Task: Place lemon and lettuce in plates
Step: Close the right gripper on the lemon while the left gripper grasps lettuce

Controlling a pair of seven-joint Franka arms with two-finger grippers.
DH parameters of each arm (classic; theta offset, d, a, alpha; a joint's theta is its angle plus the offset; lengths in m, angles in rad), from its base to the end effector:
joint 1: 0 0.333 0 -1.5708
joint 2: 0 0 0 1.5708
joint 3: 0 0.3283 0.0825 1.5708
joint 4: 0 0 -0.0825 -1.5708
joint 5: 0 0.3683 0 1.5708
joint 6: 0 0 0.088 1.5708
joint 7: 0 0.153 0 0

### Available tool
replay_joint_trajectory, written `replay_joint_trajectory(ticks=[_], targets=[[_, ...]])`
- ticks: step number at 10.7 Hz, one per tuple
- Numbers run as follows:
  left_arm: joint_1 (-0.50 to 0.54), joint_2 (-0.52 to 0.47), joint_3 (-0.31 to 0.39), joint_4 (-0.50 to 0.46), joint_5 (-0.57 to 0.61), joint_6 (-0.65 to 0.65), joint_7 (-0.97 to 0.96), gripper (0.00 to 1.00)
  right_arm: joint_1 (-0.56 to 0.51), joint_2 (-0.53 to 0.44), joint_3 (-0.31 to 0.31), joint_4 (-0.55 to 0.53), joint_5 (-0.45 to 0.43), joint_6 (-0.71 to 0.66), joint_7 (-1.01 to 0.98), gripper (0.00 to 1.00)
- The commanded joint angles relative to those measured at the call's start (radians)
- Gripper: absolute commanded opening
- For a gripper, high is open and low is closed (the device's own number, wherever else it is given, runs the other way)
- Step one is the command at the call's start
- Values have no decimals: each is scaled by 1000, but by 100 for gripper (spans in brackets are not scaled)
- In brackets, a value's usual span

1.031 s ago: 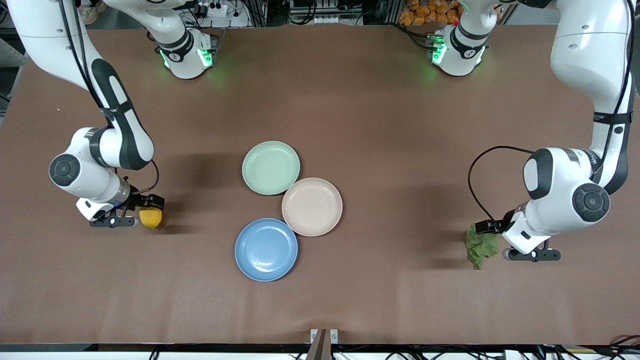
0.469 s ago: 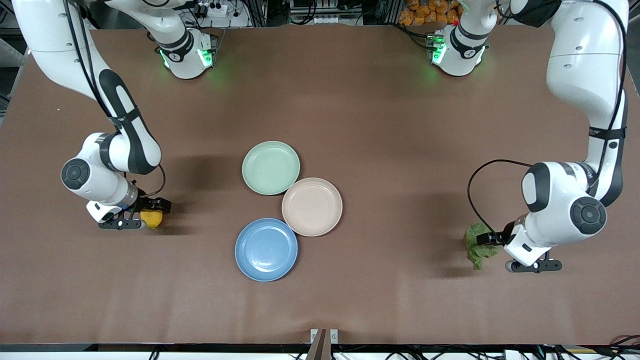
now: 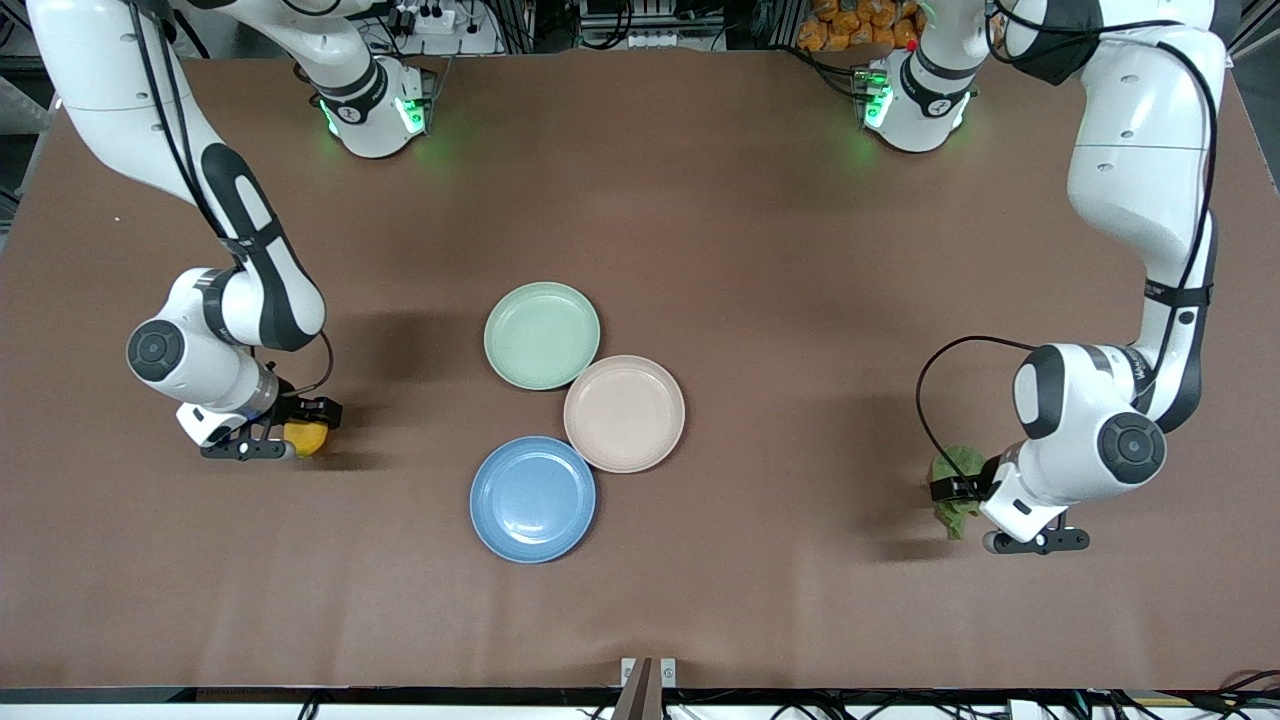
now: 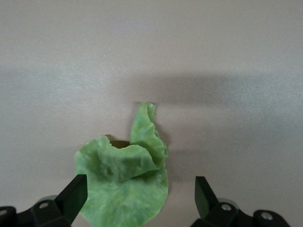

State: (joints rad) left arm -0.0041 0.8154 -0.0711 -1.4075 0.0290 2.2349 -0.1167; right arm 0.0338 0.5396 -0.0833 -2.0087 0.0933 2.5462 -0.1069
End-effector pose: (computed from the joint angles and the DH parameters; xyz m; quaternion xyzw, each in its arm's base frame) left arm 0.7271 -0.0440 0.1892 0.9996 0.0232 0.0056 0.0149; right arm 0.6011 -0.0288 0.1609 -1.0000 0.0040 -0.0009 0.0047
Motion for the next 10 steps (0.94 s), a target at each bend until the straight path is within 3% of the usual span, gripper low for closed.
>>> replay_joint_trajectory(ticks=[1,4,7,10], targets=[[-25,31,27,35,5,-3,-14,100,-5,29,4,28,9,6,-5,74],[-40,44,44,31,20,-3,-9,100,-5,34,4,38,8,5,-10,45],[-37,47,44,30,20,-3,-6,100,4,26,5,57,8,-9,-4,35],[-37,56,44,28,22,-3,-4,100,17,20,4,65,8,-11,-5,35]])
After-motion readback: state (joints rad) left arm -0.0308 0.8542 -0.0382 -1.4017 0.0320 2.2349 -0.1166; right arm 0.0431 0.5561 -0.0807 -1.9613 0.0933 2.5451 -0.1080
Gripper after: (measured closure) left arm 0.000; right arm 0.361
